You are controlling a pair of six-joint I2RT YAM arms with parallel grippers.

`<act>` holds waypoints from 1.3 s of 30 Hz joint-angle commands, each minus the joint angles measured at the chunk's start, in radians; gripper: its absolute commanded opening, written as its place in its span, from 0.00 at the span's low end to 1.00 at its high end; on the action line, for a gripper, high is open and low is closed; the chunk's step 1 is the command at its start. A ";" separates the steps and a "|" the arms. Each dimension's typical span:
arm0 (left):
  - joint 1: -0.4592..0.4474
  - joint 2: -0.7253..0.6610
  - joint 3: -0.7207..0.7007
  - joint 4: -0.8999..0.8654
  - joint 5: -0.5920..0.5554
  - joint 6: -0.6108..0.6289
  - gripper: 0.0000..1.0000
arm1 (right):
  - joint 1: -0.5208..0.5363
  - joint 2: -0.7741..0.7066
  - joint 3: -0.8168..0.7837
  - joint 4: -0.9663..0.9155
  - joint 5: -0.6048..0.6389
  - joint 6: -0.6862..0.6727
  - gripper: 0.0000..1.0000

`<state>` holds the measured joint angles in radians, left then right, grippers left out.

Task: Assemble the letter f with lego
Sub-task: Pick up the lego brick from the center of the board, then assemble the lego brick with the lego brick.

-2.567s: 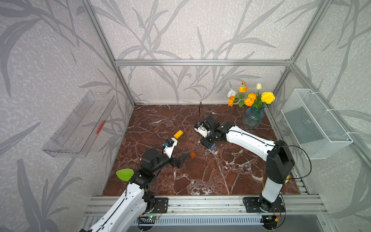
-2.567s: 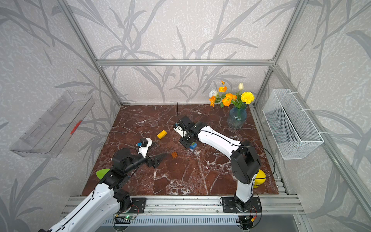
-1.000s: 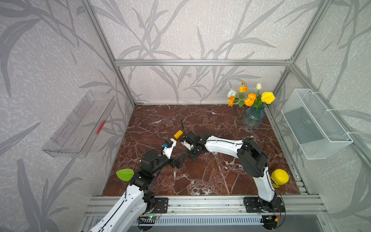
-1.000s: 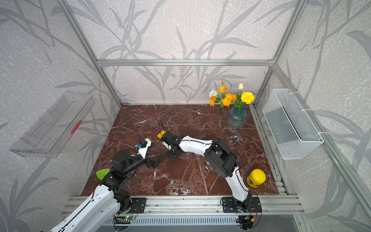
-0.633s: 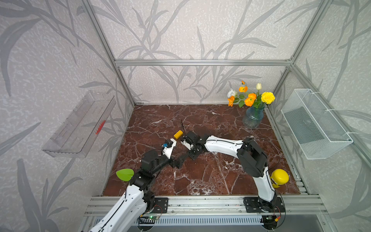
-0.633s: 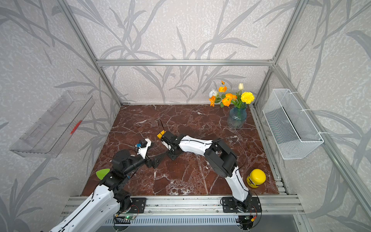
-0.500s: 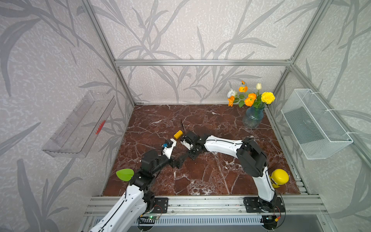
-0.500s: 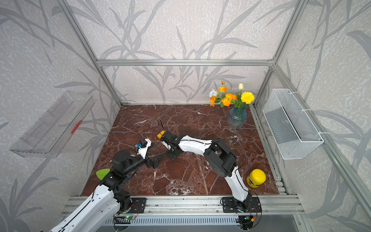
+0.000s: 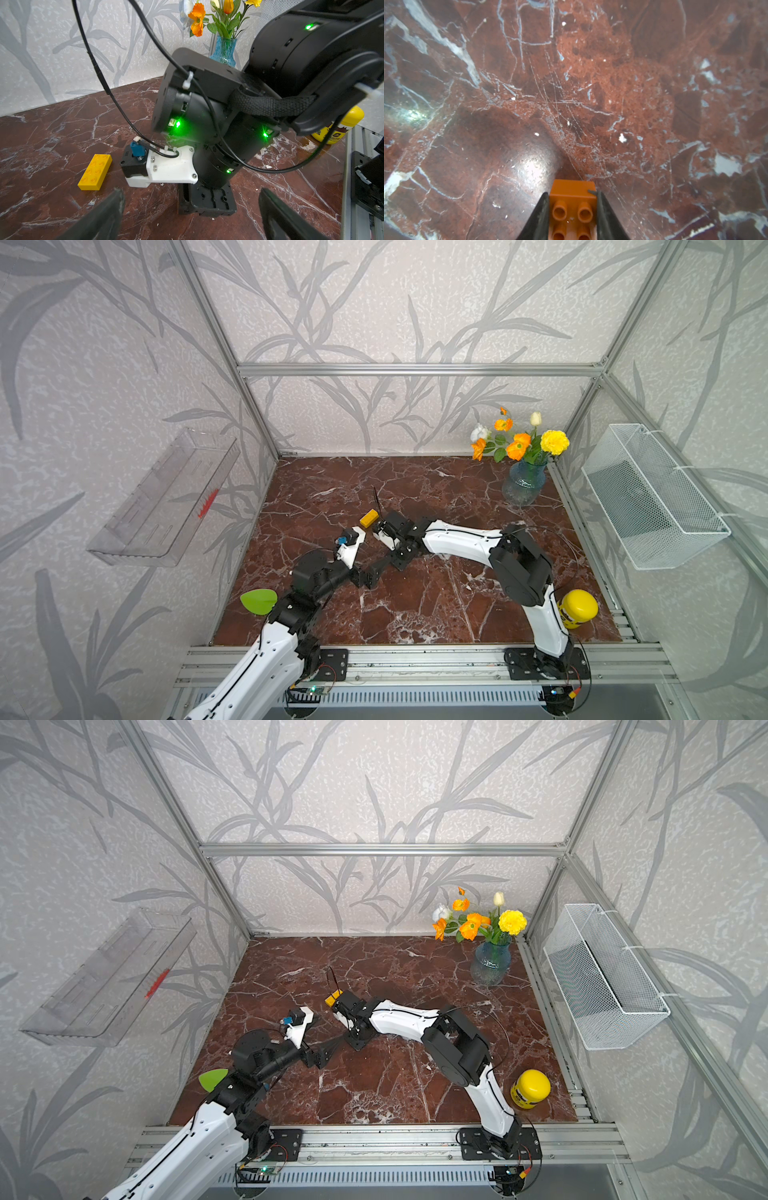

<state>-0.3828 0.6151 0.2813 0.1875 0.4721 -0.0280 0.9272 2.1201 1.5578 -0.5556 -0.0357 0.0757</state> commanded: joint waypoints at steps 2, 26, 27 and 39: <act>-0.004 0.013 -0.001 0.015 -0.003 -0.007 0.99 | -0.014 -0.056 0.008 -0.033 -0.026 -0.032 0.31; -0.004 0.098 0.024 0.023 0.032 0.002 0.99 | -0.140 -0.234 0.037 -0.198 -0.049 -0.163 0.30; -0.005 0.098 0.024 0.023 0.031 0.002 0.99 | -0.149 -0.238 0.042 -0.207 -0.050 -0.170 0.30; -0.005 0.097 0.024 0.021 0.031 0.004 0.99 | -0.241 -0.253 0.106 -0.312 -0.052 -0.237 0.30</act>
<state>-0.3836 0.7151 0.2813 0.1947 0.4915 -0.0277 0.6968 1.8915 1.6337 -0.8104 -0.0803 -0.1329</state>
